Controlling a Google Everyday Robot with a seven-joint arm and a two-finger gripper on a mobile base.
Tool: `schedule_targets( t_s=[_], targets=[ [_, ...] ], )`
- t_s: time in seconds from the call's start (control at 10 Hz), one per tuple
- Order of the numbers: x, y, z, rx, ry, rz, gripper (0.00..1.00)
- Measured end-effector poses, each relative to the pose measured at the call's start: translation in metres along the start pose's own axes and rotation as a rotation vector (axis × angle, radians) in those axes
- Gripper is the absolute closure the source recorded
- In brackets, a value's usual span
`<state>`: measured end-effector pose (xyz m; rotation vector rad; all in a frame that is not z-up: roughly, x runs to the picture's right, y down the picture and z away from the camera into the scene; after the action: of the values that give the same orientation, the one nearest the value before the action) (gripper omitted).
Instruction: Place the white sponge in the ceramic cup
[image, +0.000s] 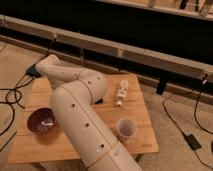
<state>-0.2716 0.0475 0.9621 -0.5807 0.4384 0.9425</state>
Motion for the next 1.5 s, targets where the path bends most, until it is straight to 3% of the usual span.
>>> schedule_targets(
  t_s=[0.7, 1.2, 1.3, 1.5],
  targets=[
    [-0.003, -0.002, 0.01, 0.065, 0.003, -0.009, 0.35],
    [-0.003, -0.002, 0.011, 0.065, 0.004, -0.009, 0.36],
    [-0.002, -0.005, 0.01, 0.067, -0.001, 0.002, 0.42],
    [0.009, -0.025, -0.001, 0.071, -0.004, 0.061, 0.64]
  ],
)
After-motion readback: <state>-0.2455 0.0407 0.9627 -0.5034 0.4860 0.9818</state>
